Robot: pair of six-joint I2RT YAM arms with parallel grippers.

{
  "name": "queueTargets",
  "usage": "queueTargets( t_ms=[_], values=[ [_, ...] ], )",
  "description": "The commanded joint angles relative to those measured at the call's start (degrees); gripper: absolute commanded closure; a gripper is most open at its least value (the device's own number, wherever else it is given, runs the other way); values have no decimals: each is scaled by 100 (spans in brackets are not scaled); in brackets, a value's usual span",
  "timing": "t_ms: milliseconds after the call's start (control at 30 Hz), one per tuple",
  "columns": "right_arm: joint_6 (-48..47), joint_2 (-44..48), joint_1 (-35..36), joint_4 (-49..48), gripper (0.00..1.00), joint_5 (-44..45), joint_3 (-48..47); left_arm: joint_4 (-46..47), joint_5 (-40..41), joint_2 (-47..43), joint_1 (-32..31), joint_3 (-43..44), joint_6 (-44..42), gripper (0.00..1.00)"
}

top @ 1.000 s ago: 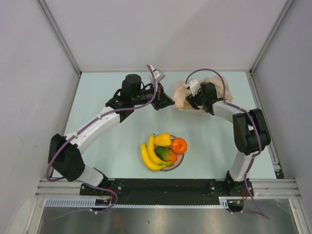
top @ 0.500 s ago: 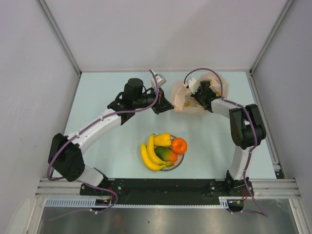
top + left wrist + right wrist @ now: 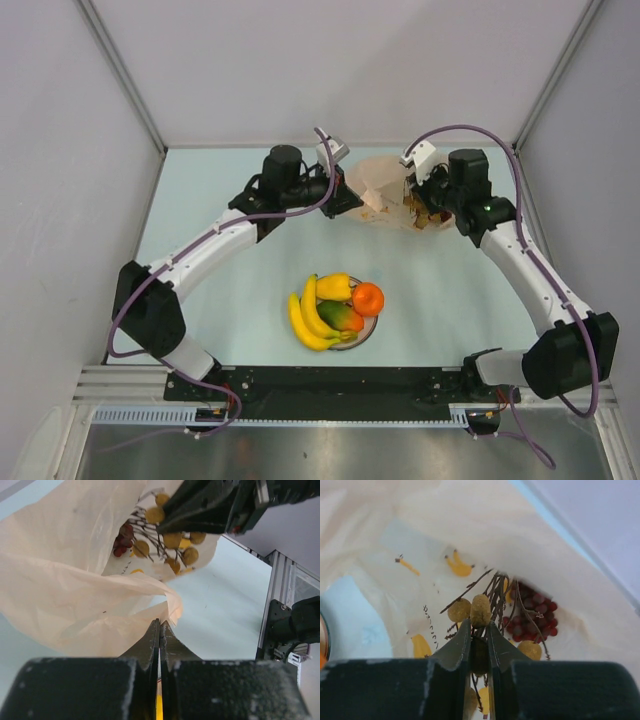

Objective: Take the fake fruits out of the plastic bag

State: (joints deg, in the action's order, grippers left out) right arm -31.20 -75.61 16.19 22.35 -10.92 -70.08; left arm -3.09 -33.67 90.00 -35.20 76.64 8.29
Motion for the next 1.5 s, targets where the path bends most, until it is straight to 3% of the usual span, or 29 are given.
queueTargets(
  t_ms=[0, 200, 333, 533, 667, 833, 1033, 1167, 1467],
  values=[
    [114, 134, 8, 938, 100, -323, 127, 186, -52, -78, -31, 255, -12, 100],
    [-149, 1144, 393, 1166, 100, -674, -102, 283, 238, -167, -31, 219, 225, 100],
    [-194, 1856, 631, 1754, 100, -877, -233, 81, 247, -122, -31, 325, -107, 100],
    [-500, 2525, 728, 3026, 100, -2061, -278, -631, 598, -26, 31, 580, -986, 100],
    [-658, 2306, 1131, 2846, 100, -2353, 144, -491, 362, -96, 302, 519, -699, 100],
    [-853, 1691, 1993, 1889, 100, -1757, 452, 228, 255, -219, 558, 18, 225, 100],
    [-3, 954, 3030, 1202, 100, -1371, 496, -95, 80, -333, 611, 176, -91, 100],
    [823, 768, 3075, 578, 100, -1291, 584, -25, 396, -553, 655, 88, -47, 100],
    [2364, 320, 3277, 692, 100, -1272, 610, 195, 238, -905, 664, -360, -38, 100]
  ],
)
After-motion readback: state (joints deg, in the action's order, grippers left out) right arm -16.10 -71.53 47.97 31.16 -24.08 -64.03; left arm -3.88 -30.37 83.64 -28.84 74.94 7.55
